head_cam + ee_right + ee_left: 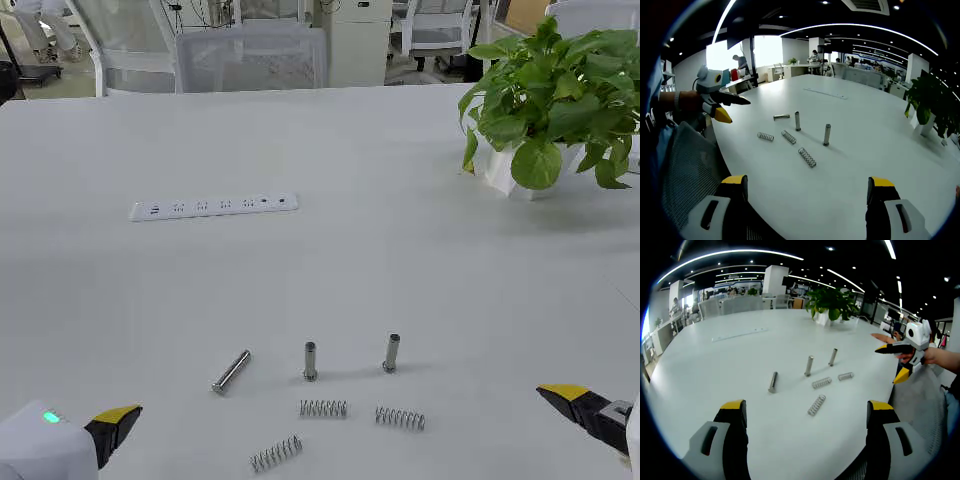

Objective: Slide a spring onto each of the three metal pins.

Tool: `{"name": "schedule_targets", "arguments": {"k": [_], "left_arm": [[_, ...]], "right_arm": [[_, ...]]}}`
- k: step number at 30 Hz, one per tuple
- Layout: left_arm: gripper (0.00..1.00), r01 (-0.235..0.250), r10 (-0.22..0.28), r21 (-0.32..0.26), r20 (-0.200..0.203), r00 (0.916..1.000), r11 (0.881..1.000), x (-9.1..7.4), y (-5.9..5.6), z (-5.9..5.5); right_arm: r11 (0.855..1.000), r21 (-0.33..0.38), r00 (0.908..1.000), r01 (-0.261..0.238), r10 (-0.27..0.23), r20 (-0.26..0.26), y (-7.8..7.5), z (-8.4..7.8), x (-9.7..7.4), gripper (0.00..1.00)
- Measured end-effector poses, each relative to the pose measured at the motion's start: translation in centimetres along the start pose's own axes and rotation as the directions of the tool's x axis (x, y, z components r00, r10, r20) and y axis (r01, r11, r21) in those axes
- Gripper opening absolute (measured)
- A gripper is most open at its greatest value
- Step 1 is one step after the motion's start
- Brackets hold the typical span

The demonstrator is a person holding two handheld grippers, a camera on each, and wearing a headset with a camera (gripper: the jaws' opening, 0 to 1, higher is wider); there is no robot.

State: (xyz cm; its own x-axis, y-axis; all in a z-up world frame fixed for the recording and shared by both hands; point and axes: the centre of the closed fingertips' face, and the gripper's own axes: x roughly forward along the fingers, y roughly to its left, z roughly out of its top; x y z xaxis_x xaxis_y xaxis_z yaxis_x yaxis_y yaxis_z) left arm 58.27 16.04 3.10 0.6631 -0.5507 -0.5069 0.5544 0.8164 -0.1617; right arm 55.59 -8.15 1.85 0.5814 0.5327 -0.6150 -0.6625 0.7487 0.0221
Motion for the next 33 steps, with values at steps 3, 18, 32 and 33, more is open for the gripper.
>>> {"name": "schedule_targets", "arguments": {"k": [3,18,32,33], "left_arm": [[0.99,0.000,0.000,0.007,-0.001,1.0000,1.000,-0.1,0.1,0.0],[0.99,-0.016,0.016,-0.014,0.008,0.9998,1.000,-0.4,1.0,-0.4],[0.98,0.004,-0.004,-0.008,-0.027,0.9996,1.000,0.0,1.1,-1.2],[0.98,0.005,-0.005,-0.005,-0.030,0.9995,1.000,0.2,1.2,-1.2]], "right_arm": [[1.000,0.004,1.0000,0.001,-0.001,0.000,0.0,0.0,0.0,0.99],[1.000,0.016,0.9996,0.024,-0.024,-0.016,-1.1,-0.4,-0.2,0.99],[1.000,0.000,0.9990,0.011,-0.011,-0.044,-1.3,-0.7,-0.1,0.99],[1.000,-0.003,0.9989,0.010,-0.010,-0.045,-1.3,-0.8,-0.1,0.99]]}}
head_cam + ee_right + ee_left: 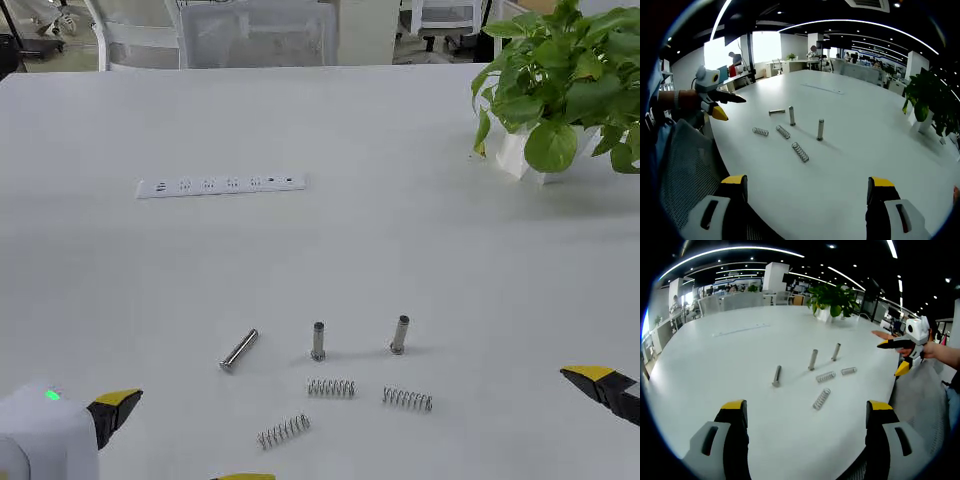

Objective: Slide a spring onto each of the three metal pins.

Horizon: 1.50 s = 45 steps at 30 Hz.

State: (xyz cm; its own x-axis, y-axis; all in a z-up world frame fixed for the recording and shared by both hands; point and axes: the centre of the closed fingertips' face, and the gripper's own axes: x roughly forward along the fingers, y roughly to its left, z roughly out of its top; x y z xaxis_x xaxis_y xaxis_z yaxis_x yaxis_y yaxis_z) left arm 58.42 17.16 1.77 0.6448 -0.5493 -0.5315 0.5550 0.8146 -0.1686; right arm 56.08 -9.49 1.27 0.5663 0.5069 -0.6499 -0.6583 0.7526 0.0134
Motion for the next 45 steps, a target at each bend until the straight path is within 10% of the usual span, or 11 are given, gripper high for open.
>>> {"name": "schedule_targets", "arguments": {"k": [16,45], "left_arm": [[0.94,0.024,-0.025,-0.028,-0.045,0.9987,0.999,1.1,1.5,-0.6],[0.61,0.078,-0.061,0.099,-0.161,0.9851,0.992,6.4,4.2,3.6]], "right_arm": [[1.000,-0.019,0.9997,-0.015,0.015,-0.019,0.6,-0.4,0.5,0.99],[0.998,-0.019,0.9984,-0.052,0.051,-0.024,2.3,-0.5,1.3,0.99]]}}
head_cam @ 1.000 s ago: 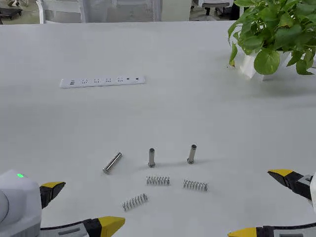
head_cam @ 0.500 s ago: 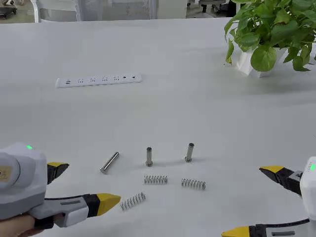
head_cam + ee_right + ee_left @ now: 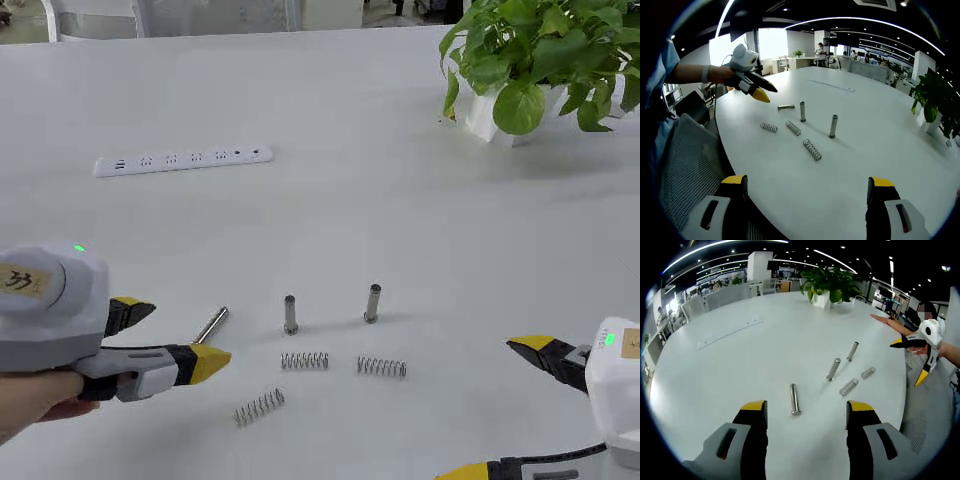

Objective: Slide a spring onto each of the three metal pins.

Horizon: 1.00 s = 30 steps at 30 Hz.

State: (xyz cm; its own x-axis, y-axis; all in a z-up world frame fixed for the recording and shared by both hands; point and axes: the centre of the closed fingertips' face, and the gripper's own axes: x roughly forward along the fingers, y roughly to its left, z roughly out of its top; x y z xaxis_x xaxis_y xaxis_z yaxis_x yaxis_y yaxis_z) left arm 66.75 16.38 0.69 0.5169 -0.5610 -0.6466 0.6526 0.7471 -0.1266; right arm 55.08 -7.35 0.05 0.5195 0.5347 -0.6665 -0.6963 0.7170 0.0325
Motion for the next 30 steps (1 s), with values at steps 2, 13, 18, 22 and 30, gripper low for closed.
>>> {"name": "schedule_targets", "arguments": {"k": [2,13,18,22,30], "left_arm": [[0.59,-0.004,0.004,0.003,-0.014,0.9999,1.000,0.5,0.3,-0.1],[0.41,-0.022,0.022,-0.001,-0.055,0.9983,1.000,2.9,1.7,0.0],[0.34,-0.025,0.025,-0.003,-0.071,0.9972,1.000,3.9,2.0,0.2],[0.28,-0.043,0.042,-0.008,-0.093,0.9948,0.999,4.6,2.6,0.2],[0.21,-0.045,0.043,-0.015,-0.126,0.9911,0.999,5.4,2.7,0.0]], "right_arm": [[1.000,0.004,1.0000,-0.002,0.002,0.000,0.1,0.0,0.1,0.99],[1.000,0.023,1.0000,-0.005,0.005,0.002,0.3,0.0,0.2,0.99],[1.000,0.031,1.0000,-0.002,0.002,0.005,0.2,0.1,0.2,0.99],[0.999,0.036,1.0000,-0.002,0.002,0.002,0.2,-0.1,0.3,0.99],[0.999,0.044,1.0000,0.000,0.000,-0.002,0.2,-0.4,0.3,0.99]]}}
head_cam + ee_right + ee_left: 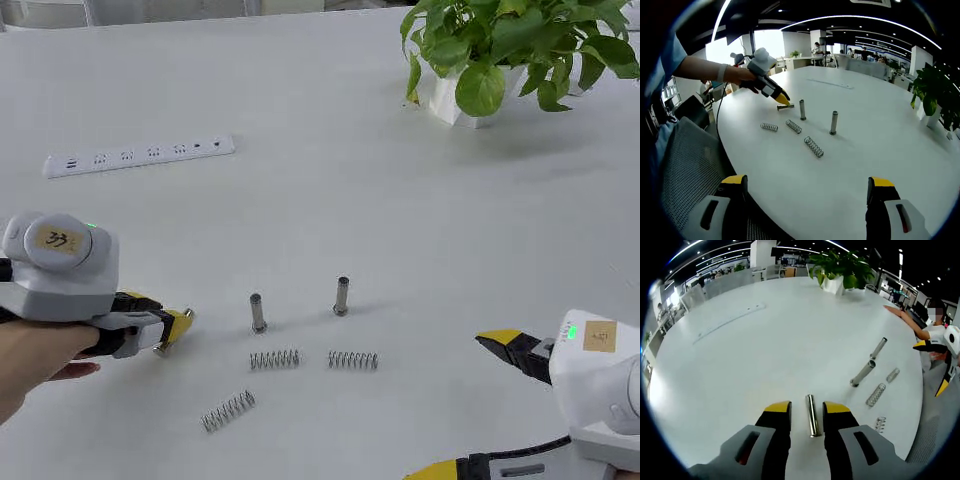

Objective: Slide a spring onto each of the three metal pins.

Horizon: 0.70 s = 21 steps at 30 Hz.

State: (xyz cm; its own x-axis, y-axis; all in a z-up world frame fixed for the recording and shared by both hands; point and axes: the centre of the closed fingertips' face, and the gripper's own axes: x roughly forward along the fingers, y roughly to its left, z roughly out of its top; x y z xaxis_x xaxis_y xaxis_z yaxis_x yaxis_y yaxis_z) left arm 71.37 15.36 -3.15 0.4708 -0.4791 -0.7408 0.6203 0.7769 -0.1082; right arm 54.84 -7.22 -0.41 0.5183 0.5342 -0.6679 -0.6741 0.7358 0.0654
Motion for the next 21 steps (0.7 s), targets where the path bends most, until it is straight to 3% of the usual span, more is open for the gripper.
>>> {"name": "schedule_targets", "arguments": {"k": [15,21], "left_arm": [[0.13,-0.005,0.012,0.073,-0.087,0.9961,0.997,1.3,-0.3,-0.8],[0.12,-0.023,0.035,0.115,-0.100,0.9944,0.993,1.3,-0.5,-0.8]], "right_arm": [[1.000,0.017,1.0000,0.003,-0.003,0.004,0.1,-0.2,0.1,0.99],[1.000,0.016,0.9999,0.007,-0.007,0.013,0.0,0.2,0.1,0.99]]}}
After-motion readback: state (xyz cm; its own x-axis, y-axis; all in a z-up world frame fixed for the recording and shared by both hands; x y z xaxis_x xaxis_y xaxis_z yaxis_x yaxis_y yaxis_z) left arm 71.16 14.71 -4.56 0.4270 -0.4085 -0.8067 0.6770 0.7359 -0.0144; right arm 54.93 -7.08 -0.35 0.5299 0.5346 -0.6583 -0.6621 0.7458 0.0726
